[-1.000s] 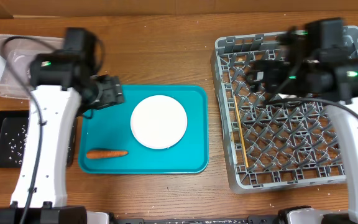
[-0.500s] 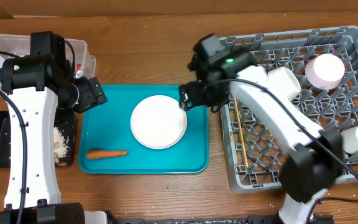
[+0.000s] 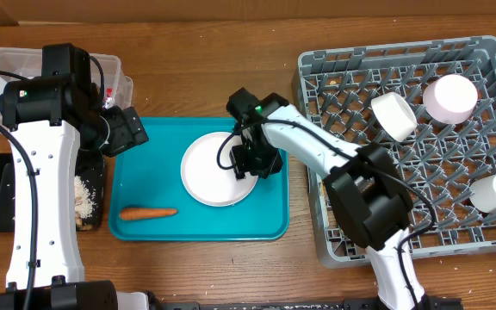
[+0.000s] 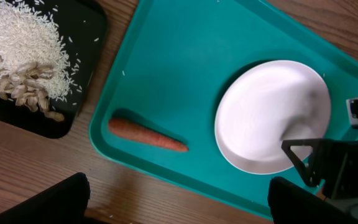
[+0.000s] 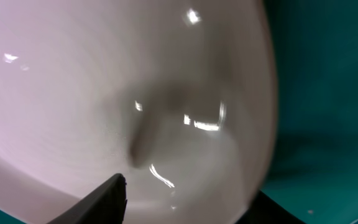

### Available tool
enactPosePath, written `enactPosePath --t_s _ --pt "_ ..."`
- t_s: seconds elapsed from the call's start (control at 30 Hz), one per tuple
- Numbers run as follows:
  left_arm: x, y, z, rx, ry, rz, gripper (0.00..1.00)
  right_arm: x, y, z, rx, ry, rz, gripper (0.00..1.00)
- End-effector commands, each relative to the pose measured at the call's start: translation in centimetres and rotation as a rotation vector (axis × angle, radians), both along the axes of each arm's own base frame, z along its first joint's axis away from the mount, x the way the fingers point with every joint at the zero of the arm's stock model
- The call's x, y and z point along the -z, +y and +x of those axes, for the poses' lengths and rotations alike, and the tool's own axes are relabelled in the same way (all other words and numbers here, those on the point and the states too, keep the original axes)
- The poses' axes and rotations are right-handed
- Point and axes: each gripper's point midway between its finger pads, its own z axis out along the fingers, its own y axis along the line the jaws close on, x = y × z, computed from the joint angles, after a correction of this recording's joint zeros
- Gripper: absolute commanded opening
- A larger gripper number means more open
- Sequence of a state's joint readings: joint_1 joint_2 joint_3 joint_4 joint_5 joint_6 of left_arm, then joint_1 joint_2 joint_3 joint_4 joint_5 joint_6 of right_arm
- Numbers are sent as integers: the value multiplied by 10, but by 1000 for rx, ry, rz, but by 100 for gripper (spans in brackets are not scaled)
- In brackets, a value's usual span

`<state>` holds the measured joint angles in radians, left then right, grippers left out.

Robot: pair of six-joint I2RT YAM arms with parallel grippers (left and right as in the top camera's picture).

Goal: Sort waste into correct bins and load items into the dishwasher
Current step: 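Grasp the white plate's rim with the right gripper, then lift the plate and stand it upright in the rack's left side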

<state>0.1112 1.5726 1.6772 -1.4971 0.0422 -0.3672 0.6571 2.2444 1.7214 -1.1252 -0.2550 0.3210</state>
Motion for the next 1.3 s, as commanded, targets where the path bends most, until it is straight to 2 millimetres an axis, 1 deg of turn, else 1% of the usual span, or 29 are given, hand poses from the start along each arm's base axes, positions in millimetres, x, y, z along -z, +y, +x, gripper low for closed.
enactPosePath --t_s 0.0,0.07,0.1,0.13,0.2,0.27,0.3,0.37,0.47,0.5,0.57,0.6,0.63,0.67,0.7,0.73,0.8,0.83,0.9,0.93,1.0,1.1,1.27 --pt "2 -2 -2 8 10 -10 93 13 -9 4 64 0 -65 34" --pt "2 -2 -2 10 11 -10 93 14 -13 7 79 -13 -84 14" --pt "2 -2 -2 10 11 -10 93 14 -13 9 80 -18 -85 8" --pt "2 -2 -2 10 10 -10 93 13 -14 10 83 -19 -83 4" --pt "2 -2 -2 10 11 -10 93 7 -17 15 93 -25 -85 4" --pt "2 -2 -2 10 11 -10 93 -9 -25 26 113 -46 -98 4" --pt "2 -2 -2 10 12 -10 93 -21 -31 32 122 -67 -107 4" --pt "2 -2 -2 10 12 -10 93 -54 -47 50 152 -137 -143 4" --pt "2 -2 -2 10 11 -8 93 -118 -76 77 207 -290 -191 4" --pt "2 -1 -2 9 11 -6 93 -145 -90 87 236 -361 -208 4" --pt "2 -1 -2 9 10 -6 93 -192 -119 100 294 -494 -249 4" --pt "2 -1 -2 9 11 -5 93 -211 -132 105 322 -556 -274 4" --pt "2 -1 -2 9 11 -5 93 -232 -150 109 357 -631 -316 4" --pt "2 -1 -2 9 10 -5 93 -249 -169 112 394 -699 -371 4" --pt "2 -1 -2 9 9 -6 93 -268 -192 113 462 -772 -447 4" --pt "2 -1 -2 9 9 -6 93 -283 -212 112 542 -830 -521 4" --pt "2 -1 -2 9 9 -6 93 -307 -252 102 725 -931 -679 4" --pt "2 -1 -2 9 10 -6 93 -315 -267 96 805 -969 -749 4" --pt "2 -1 -2 12 10 -5 93 -323 -290 83 914 -1024 -865 4" --pt "2 -1 -2 15 10 -5 93 -323 -294 81 930 -1034 -887 4" --pt "2 -1 -2 17 10 -4 93 -315 -297 80 920 -1025 -921 4" --pt "2 -1 -2 17 10 -4 93 -292 -297 77 907 -985 -952 4" --pt "2 -1 -1 17 9 -4 93 -236 -293 69 857 -864 -973 4"
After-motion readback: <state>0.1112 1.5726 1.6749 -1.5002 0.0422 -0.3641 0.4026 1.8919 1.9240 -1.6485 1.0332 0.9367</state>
